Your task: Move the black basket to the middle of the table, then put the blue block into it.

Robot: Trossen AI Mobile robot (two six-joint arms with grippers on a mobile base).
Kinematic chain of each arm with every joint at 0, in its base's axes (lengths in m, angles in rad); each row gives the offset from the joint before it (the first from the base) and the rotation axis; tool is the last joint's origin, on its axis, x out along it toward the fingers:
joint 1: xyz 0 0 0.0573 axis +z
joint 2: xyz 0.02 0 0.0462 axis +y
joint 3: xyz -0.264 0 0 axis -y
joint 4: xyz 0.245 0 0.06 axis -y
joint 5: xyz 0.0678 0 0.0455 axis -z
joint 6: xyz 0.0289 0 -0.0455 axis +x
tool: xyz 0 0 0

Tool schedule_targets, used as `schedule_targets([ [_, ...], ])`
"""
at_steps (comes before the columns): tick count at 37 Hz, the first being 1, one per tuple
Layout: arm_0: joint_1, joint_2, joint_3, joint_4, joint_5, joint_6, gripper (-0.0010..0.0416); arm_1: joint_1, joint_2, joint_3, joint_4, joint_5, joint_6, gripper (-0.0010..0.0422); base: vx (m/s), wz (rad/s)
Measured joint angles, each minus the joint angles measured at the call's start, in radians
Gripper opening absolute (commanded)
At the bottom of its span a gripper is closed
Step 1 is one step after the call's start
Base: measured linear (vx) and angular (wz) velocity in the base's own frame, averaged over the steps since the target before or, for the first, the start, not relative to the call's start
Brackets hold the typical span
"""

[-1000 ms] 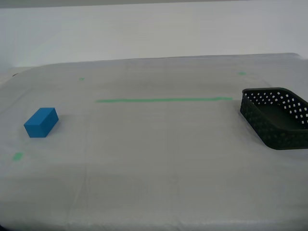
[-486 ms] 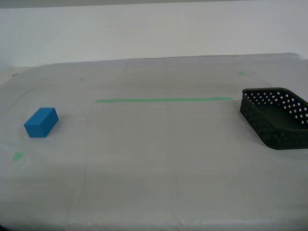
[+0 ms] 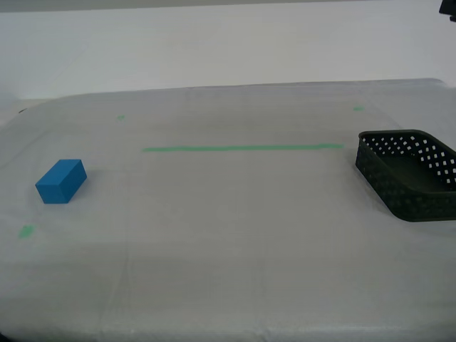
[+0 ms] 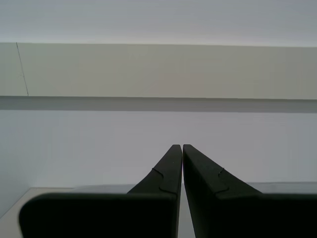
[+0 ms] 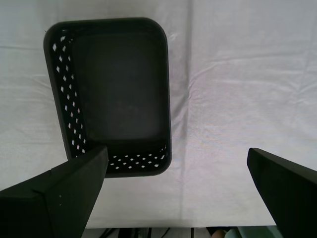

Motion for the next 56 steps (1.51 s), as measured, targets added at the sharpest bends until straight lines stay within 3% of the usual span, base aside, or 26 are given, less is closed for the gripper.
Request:
schedule_targets([
  [34, -0.01, 0.007, -0.32, 0.349, -0.016, 0.001, 0.0394, 0.0, 0.0, 0.0, 0.0, 0.0, 0.0, 0.0, 0.0, 0.0],
  [56, -0.009, 0.227, -0.327, 0.467, -0.011, -0.003, 0.0394, 0.0, 0.0, 0.0, -0.001, 0.0, 0.0, 0.0, 0.0, 0.0],
])
